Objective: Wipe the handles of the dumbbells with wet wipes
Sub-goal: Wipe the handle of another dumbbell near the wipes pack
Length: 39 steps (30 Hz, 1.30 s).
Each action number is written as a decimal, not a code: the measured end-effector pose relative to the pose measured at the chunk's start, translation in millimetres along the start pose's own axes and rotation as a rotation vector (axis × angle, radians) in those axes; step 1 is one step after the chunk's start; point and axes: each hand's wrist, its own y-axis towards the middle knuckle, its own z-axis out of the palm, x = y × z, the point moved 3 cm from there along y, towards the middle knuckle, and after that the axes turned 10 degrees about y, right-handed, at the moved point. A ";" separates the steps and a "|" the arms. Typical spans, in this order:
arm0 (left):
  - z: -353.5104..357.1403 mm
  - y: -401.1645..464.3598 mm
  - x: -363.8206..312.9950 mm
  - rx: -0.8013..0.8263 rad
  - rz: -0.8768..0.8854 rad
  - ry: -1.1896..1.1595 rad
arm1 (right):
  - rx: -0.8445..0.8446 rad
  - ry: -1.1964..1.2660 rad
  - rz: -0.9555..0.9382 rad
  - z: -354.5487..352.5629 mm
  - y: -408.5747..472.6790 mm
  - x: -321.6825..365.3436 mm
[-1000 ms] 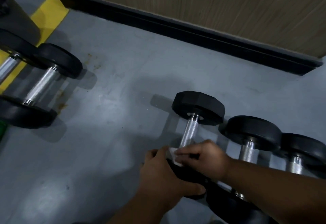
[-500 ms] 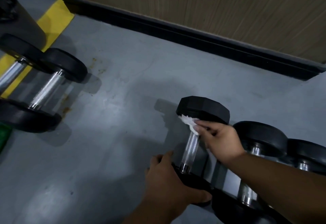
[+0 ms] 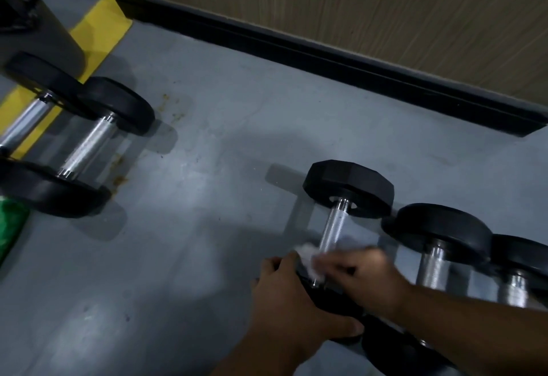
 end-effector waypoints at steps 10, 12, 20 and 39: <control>-2.0 -0.1 -1.8 0.021 0.011 0.014 | -0.085 0.027 -0.028 -5.8 7.9 -2.5; -0.2 1.0 -0.4 -0.013 0.031 0.024 | 0.126 -0.104 -0.067 2.4 -6.5 -6.8; -3.9 -0.7 -1.6 0.005 -0.035 0.004 | -0.289 0.194 0.021 -18.6 27.0 -2.8; 7.4 -24.1 -32.7 -0.049 -0.040 0.163 | 0.006 -0.038 0.084 -13.4 3.2 -7.0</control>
